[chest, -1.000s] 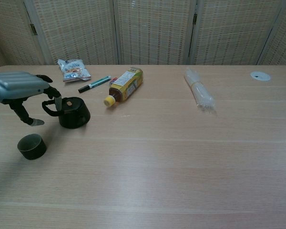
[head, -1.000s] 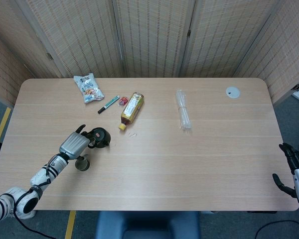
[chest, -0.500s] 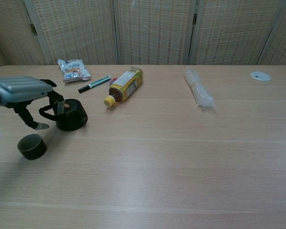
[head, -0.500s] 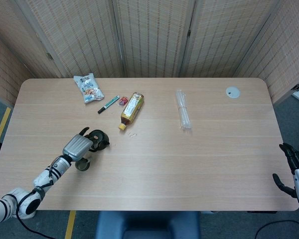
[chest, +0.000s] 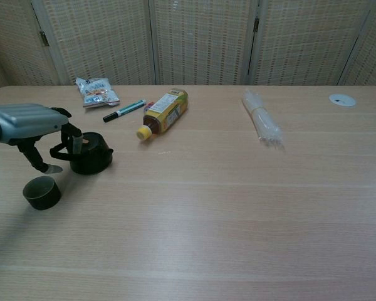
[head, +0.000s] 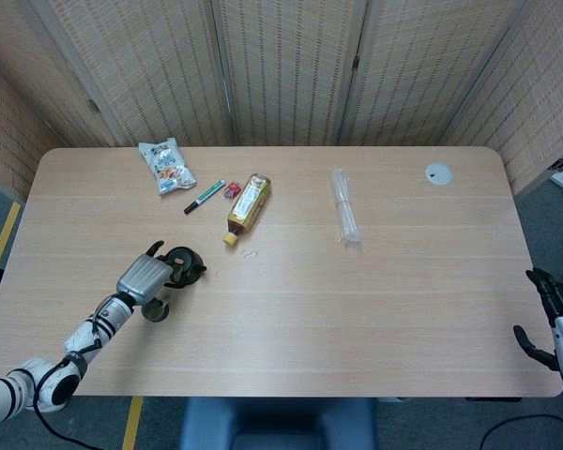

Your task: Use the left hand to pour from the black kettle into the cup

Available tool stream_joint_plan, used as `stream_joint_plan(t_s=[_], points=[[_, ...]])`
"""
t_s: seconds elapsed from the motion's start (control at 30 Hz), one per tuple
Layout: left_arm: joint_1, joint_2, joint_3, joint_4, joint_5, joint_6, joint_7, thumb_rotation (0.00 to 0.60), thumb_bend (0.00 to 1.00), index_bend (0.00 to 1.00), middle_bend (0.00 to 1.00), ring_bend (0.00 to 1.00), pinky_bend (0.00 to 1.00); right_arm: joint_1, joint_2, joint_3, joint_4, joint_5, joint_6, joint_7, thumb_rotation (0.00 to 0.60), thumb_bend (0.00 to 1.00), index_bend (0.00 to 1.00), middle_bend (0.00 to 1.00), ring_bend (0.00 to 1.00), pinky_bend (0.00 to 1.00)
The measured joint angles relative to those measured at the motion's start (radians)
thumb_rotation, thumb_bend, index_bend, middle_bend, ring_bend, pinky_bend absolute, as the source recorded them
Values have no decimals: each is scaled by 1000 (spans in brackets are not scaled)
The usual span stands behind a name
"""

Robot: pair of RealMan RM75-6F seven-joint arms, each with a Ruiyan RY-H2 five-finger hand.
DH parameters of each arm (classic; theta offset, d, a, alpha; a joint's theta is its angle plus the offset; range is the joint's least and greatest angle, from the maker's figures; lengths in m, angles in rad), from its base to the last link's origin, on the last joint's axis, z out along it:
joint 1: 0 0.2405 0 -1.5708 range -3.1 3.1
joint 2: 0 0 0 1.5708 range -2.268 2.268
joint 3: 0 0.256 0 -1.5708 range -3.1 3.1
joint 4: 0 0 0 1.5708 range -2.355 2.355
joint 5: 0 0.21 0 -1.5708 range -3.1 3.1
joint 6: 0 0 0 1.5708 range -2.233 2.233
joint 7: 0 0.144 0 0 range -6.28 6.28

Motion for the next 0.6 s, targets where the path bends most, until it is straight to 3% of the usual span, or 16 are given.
stream_joint_plan(t_s=[0.6], points=[[14,-5,7,-35,-71,2,67,600,308,456,464,393,0,7,-2,1,-1,3,-11,2,600,352,76,137,174,0]])
